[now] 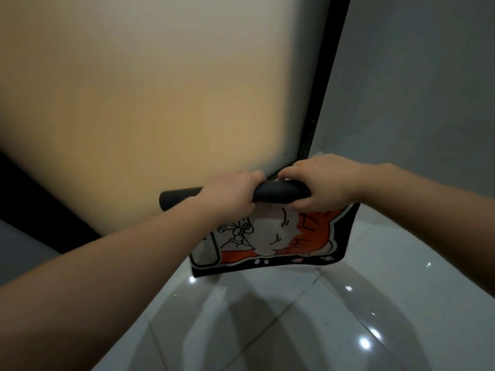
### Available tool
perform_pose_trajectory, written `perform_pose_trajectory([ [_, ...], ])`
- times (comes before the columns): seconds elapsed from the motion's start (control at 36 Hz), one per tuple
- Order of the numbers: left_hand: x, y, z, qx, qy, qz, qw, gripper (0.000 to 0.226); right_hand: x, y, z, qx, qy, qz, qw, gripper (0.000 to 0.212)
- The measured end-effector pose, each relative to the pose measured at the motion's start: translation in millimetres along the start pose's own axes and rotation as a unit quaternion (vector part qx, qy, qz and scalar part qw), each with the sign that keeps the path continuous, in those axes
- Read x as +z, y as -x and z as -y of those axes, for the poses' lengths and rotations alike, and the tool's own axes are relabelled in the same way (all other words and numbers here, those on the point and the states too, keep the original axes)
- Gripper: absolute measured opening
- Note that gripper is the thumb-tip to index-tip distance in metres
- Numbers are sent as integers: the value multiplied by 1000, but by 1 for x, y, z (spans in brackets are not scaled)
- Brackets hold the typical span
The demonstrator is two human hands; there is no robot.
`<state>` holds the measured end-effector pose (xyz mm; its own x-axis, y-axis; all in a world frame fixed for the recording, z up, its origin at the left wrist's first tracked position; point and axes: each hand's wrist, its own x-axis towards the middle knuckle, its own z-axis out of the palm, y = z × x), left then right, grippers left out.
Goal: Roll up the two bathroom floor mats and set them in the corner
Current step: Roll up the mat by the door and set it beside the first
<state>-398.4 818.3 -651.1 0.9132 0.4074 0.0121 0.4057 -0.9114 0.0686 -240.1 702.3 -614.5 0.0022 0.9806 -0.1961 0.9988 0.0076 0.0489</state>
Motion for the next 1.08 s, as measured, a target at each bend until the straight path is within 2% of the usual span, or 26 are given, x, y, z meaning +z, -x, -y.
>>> perform_pose_trajectory([
  [0.11,8,0,-2,30,-43,-82,995,28,-6,-1,-8,49,-137,102,984,57],
  [0.17,7,0,-2,30,-51,-107,993,30,-4,-3,-10,49,-200,115,972,48],
  [0.25,7,-1,-1,37,-55,-99,993,37,-1,-5,-10,61,-212,104,970,34],
  [0.33,3,-4,3,24,-13,-44,999,52,3,-4,-3,55,-117,55,990,25],
  [0.42,-2,-5,10,-3,85,84,993,73,7,-2,3,-6,68,-64,996,22],
  [0.47,-3,-3,14,-9,181,136,974,65,7,0,4,-46,109,-109,987,24],
  [0.53,-2,-2,17,-15,259,143,955,52,7,2,4,-72,121,-129,982,25],
  [0.58,-2,-2,19,-23,278,141,950,42,8,3,5,-73,122,-140,980,27],
  [0.64,-1,-4,18,-29,251,133,958,32,9,1,6,-59,125,-123,983,32],
  [0.69,1,-4,15,-28,178,101,978,27,10,-2,4,-36,103,-74,991,42],
  [0.75,4,-2,12,-13,69,40,997,28,8,-6,1,-10,24,-4,1000,49],
  [0.81,7,0,10,12,-16,-21,1000,32,3,-8,-2,20,-61,58,996,55],
  [0.89,9,5,6,54,-68,-83,993,33,-2,-8,-6,58,-159,127,977,69],
  [0.92,9,5,5,64,-72,-100,990,33,-1,-8,-8,58,-186,136,971,66],
  [1.0,10,5,4,61,-70,-122,988,35,3,-8,-11,53,-241,138,959,34],
  [1.08,12,2,7,47,-65,-106,991,40,8,-10,-9,48,-234,103,966,28],
])
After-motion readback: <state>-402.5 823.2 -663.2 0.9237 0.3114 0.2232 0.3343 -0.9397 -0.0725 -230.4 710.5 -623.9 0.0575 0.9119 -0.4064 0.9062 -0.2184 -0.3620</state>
